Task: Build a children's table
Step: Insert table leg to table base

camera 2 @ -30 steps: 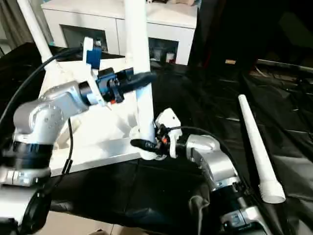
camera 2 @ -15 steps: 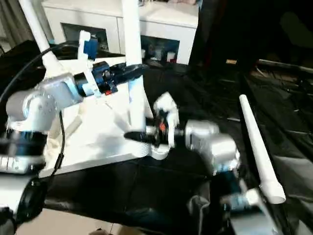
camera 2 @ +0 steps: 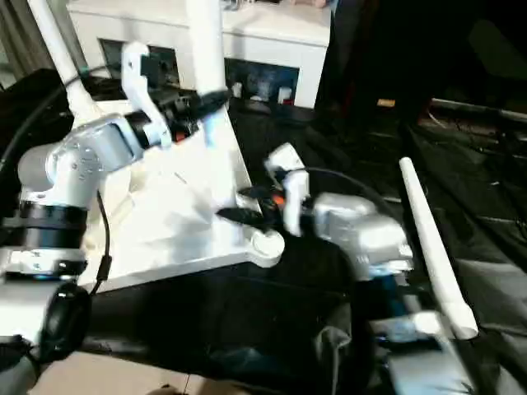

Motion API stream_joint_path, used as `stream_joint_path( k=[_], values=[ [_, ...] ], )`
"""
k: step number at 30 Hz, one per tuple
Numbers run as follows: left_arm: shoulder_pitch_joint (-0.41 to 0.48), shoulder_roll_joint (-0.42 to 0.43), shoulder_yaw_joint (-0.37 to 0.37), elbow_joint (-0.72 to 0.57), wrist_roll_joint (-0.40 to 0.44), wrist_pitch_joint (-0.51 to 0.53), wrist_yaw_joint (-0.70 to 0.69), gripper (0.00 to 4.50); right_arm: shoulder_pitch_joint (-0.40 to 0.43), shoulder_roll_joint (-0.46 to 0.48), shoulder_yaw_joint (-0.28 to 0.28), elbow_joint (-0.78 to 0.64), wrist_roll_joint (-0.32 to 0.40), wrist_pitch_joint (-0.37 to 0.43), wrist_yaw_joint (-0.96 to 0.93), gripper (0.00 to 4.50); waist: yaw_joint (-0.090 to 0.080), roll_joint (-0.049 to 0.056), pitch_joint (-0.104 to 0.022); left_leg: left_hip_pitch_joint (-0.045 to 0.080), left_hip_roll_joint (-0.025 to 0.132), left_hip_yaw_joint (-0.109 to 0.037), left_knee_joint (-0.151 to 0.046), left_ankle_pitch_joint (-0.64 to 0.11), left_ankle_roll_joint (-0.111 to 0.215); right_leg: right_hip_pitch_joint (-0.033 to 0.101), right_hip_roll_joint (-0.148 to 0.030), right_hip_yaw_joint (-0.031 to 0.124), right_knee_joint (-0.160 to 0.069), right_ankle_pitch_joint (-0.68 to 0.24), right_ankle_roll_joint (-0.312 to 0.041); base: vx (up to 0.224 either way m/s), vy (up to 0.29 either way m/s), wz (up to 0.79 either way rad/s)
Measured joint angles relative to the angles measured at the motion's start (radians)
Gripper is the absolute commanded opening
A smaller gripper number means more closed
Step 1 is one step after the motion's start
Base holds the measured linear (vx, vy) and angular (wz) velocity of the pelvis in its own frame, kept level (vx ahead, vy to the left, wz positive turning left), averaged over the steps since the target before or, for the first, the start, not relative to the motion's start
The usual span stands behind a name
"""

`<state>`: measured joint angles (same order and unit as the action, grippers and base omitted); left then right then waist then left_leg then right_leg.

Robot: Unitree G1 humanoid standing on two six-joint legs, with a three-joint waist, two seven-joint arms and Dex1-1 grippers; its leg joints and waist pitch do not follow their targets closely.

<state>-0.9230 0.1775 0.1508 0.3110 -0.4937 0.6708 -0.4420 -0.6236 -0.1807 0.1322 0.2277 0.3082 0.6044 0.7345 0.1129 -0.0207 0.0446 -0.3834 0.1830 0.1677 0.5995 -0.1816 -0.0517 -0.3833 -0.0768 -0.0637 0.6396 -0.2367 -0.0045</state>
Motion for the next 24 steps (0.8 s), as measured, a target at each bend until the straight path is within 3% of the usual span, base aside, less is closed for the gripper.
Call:
stream_joint_path(
  k=[11,24],
  values=[
    [0.017,-0.040,-0.016,-0.102,0.009,0.028,0.075,1.71,-0.014,0.119,-0.004,0.046,-0.061,-0.025,-0.212,3.54,0.001,-0.001,0.001,-0.001,0.000,0.000,0.000,0.000,-0.006,0.000,0.000,0.000,0.001,0.001,0.001,0.000,0.000,0.00],
    [0.018,-0.016,-0.054,-0.150,0.034,0.032,0.066,1.71,-0.055,0.074,-0.006,0.056,-0.066,0.046,-0.197,3.54,0.001,-0.001,0.001,-0.001,0.000,0.000,-0.001,0.001,-0.007,0.000,0.000,0.000,0.000,0.001,0.001,0.000,0.000,0.00]
  ],
)
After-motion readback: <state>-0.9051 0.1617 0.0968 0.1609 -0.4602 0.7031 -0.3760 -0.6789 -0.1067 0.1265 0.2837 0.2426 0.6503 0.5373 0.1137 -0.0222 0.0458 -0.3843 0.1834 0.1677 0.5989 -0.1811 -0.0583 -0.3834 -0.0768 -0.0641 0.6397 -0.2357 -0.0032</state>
